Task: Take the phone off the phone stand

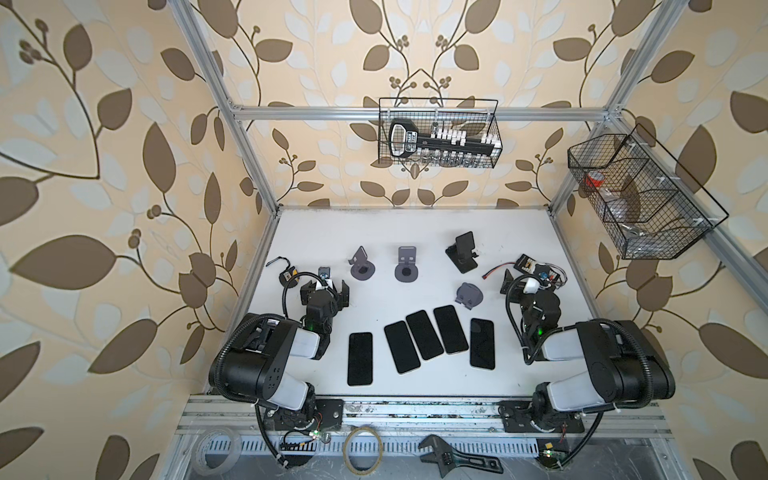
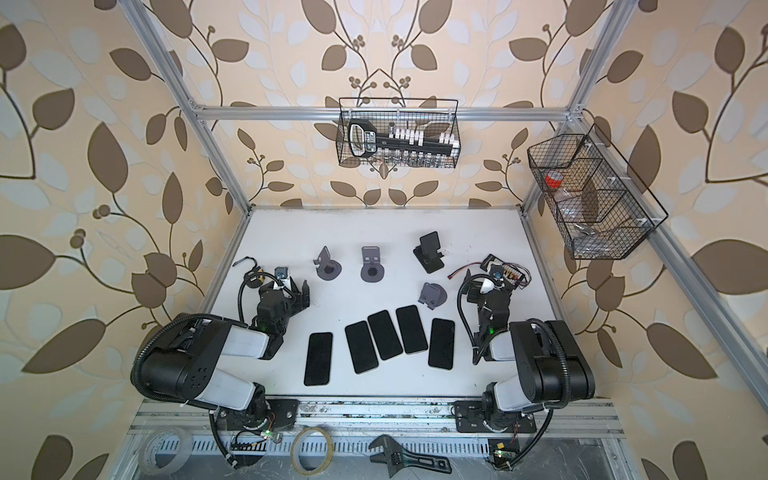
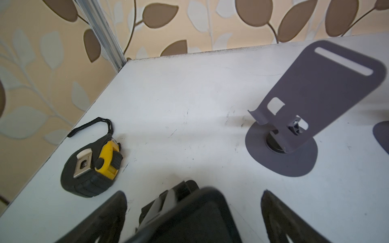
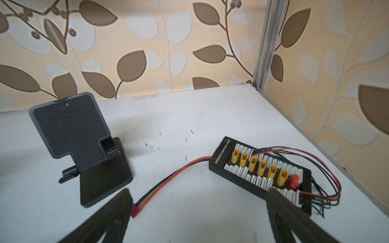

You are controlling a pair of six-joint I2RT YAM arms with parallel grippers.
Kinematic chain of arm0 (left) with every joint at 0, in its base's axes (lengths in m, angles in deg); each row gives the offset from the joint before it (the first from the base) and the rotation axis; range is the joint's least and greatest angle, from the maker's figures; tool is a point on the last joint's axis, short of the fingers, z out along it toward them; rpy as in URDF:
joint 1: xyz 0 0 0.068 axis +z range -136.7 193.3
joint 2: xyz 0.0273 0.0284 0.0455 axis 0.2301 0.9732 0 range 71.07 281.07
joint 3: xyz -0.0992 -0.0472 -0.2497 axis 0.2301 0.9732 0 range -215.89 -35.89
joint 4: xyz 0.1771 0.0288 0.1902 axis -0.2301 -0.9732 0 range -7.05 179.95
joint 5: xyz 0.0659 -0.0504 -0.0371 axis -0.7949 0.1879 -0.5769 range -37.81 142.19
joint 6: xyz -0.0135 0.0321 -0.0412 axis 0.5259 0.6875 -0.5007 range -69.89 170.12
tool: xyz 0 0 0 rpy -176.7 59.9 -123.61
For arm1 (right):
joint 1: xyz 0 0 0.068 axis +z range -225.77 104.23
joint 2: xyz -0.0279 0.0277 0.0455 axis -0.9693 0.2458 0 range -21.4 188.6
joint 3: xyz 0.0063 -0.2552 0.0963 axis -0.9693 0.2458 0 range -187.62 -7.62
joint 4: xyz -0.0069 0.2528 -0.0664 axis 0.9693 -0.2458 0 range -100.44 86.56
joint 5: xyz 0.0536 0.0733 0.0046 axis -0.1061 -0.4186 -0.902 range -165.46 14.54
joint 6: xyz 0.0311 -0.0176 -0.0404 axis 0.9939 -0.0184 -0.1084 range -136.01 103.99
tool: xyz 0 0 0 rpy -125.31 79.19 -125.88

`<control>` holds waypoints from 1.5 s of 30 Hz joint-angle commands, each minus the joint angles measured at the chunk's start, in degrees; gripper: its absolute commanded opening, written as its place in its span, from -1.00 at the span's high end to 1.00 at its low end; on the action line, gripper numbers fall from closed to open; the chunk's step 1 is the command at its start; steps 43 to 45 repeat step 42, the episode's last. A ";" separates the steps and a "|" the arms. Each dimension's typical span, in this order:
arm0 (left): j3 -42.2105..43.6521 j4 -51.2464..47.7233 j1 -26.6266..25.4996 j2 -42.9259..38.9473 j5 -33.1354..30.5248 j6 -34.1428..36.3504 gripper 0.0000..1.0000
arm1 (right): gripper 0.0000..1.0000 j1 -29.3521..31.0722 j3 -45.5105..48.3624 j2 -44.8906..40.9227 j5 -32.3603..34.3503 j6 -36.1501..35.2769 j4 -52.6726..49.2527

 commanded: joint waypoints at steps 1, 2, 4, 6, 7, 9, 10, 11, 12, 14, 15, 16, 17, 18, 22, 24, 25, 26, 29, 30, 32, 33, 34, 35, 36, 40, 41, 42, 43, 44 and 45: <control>-3.94 -4.42 0.69 0.24 -4.76 -3.53 -0.98 | -0.99 -0.12 -0.85 0.35 1.00 0.85 -0.70; -4.99 -6.14 1.43 0.52 -4.70 -4.24 -0.98 | -0.99 -0.07 -0.88 0.36 1.02 0.85 -0.70; -6.26 -8.93 2.64 0.42 -3.49 -5.38 -0.98 | -0.99 -0.14 -0.88 0.35 1.09 0.83 -0.68; -7.17 -10.73 3.76 0.45 -2.48 -6.22 -0.98 | -0.99 -0.07 -0.88 0.36 1.05 0.80 -0.74; -7.34 -11.06 4.05 0.44 -2.17 -6.38 -0.98 | -0.99 -0.12 -0.88 0.39 1.03 0.85 -0.72; -7.33 -11.18 4.20 0.42 -1.90 -6.56 -0.98 | -0.99 -0.12 -0.88 0.43 1.02 0.77 -0.75; -7.37 -11.26 4.24 0.41 -1.85 -6.56 -0.98 | -0.99 -0.14 -0.88 0.36 1.02 0.79 -0.75; -7.43 -11.39 4.29 0.36 -1.87 -6.64 -0.98 | -0.99 -0.10 -0.88 0.39 1.02 0.77 -0.72; -7.50 -11.44 4.29 0.41 -1.74 -6.65 -0.98 | -0.99 -0.14 -0.88 0.44 1.06 0.84 -0.73; -7.50 -11.44 4.37 0.27 -1.76 -6.64 -0.98 | -0.99 -0.07 -0.88 0.41 1.03 0.77 -0.68; -7.44 -11.44 4.37 0.28 -1.67 -6.59 -0.98 | -0.99 -0.09 -0.88 0.33 1.02 0.78 -0.75; -7.34 -11.44 4.37 0.20 -1.66 -6.64 -0.98 | -0.99 -0.08 -0.88 0.35 1.02 0.79 -0.75; -7.46 -11.40 4.37 0.26 -1.67 -6.62 -0.98 | -0.99 -0.10 -0.88 0.40 1.02 0.77 -0.75; -7.44 -11.40 4.37 0.20 -1.64 -6.64 -0.98 | -0.99 -0.06 -0.84 0.39 1.02 0.79 -0.74; -7.41 -11.36 4.37 0.25 -1.64 -6.64 -0.98 | -0.99 -0.10 -0.88 0.39 1.06 0.77 -0.75; -7.43 -11.44 4.37 0.27 -1.64 -6.60 -0.98 | -0.99 -0.10 -0.88 0.28 1.02 0.76 -0.70; -7.53 -11.63 4.37 0.27 -1.59 -6.71 -0.98 | -0.99 -0.09 -0.88 0.39 1.01 0.77 -0.75; -7.59 -11.66 4.42 0.39 -1.62 -6.73 -0.98 | -0.99 -0.09 -0.88 0.39 1.03 0.77 -0.70; -7.60 -11.54 4.61 0.49 -1.41 -6.86 -0.98 | -0.99 -0.10 -0.88 0.34 1.02 0.80 -0.71; -7.60 -11.51 4.68 0.56 -1.23 -6.91 -0.98 | -0.99 -0.07 -0.88 0.41 1.02 0.77 -0.74; -7.78 -11.85 5.05 0.44 -0.68 -7.21 -0.98 | -0.99 -0.11 -0.88 0.30 1.02 0.77 -0.75; -7.89 -12.09 5.29 0.44 -0.36 -7.30 -0.98 | -0.99 -0.10 -0.88 0.44 1.02 0.76 -0.75; -7.86 -12.27 5.42 0.44 -0.07 -7.34 -0.98 | -0.99 -0.08 -0.88 0.36 1.02 0.79 -0.75; -7.95 -12.41 5.60 0.38 0.26 -7.41 -0.98 | -0.99 -0.09 -0.86 0.35 1.02 0.78 -0.73; -7.99 -12.41 5.69 0.41 0.26 -7.44 -0.98 | -0.99 -0.13 -0.88 0.39 1.02 0.76 -0.74; -7.95 -12.49 5.69 0.29 0.30 -7.35 -0.98 | -0.99 -0.11 -0.88 0.33 1.02 0.76 -0.74; -7.95 -12.50 5.69 0.27 0.27 -7.35 -0.98 | -0.99 -0.11 -0.88 0.35 1.01 0.83 -0.75; -7.86 -12.54 5.69 0.27 0.28 -7.33 -0.98 | -0.99 -0.12 -0.88 0.35 1.03 0.77 -0.73; -7.86 -12.54 5.69 0.27 0.28 -7.33 -0.98 | -0.99 -0.12 -0.88 0.35 1.03 0.77 -0.73; -7.86 -12.54 5.69 0.27 0.28 -7.33 -0.98 | -0.99 -0.12 -0.88 0.35 1.03 0.77 -0.73; -7.86 -12.54 5.69 0.27 0.28 -7.33 -0.98 | -0.99 -0.12 -0.88 0.35 1.03 0.77 -0.73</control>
